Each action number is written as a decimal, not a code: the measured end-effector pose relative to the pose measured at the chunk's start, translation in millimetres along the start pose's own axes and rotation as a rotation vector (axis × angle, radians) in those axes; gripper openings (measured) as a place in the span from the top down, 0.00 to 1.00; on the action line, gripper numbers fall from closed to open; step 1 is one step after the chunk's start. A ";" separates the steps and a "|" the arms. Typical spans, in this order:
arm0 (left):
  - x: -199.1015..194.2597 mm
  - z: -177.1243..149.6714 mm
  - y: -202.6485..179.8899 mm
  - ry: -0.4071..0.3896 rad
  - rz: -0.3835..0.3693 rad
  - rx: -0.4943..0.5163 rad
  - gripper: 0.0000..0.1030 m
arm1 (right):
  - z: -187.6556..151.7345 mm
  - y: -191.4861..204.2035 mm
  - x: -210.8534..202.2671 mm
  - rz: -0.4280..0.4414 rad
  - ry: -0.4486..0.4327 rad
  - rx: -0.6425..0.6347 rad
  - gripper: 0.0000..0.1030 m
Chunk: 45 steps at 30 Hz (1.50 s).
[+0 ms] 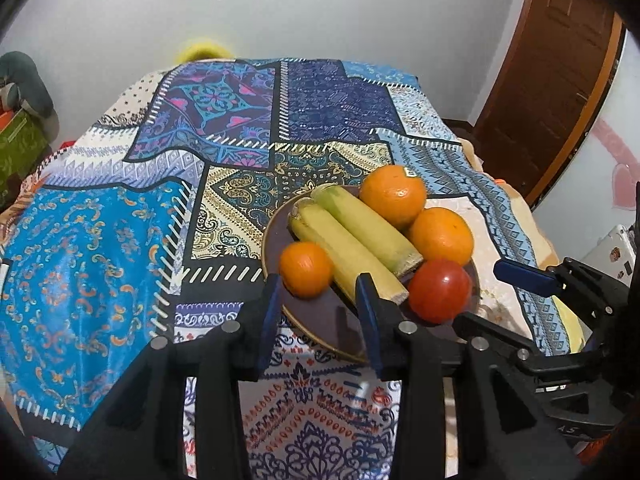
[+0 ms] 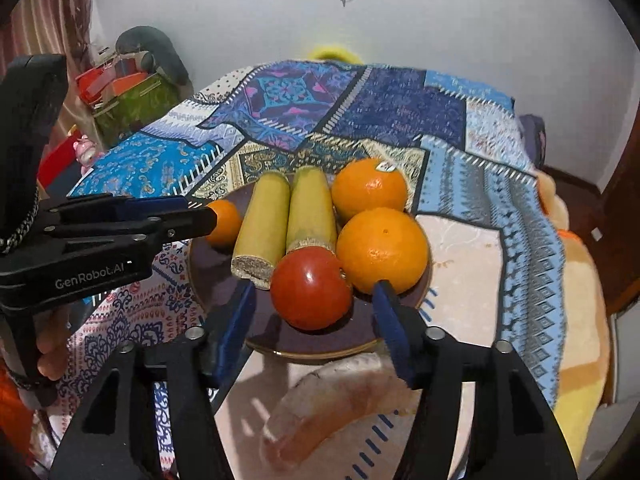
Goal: Organize fruits
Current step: 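Place the tomato and tangerine on the plate and open both grippers, then grasp the second tangerine with the left gripper while the right gripper grasps the pomelo segment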
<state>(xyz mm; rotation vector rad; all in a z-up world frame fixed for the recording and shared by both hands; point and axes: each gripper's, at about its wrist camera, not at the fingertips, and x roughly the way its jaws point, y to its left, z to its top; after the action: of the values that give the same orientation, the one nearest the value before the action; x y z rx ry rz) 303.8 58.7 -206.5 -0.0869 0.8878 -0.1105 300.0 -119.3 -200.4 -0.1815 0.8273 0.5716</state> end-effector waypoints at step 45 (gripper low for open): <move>-66.7 -150.1 -22.2 0.186 0.001 -0.041 0.54 | -78.4 -24.0 -32.0 -0.004 0.166 0.081 0.53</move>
<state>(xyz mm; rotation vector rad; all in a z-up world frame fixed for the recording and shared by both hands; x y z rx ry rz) 144.0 41.0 -246.8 -0.1157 1.0756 -0.1006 245.5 -181.4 -231.0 -0.1575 1.0090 0.5234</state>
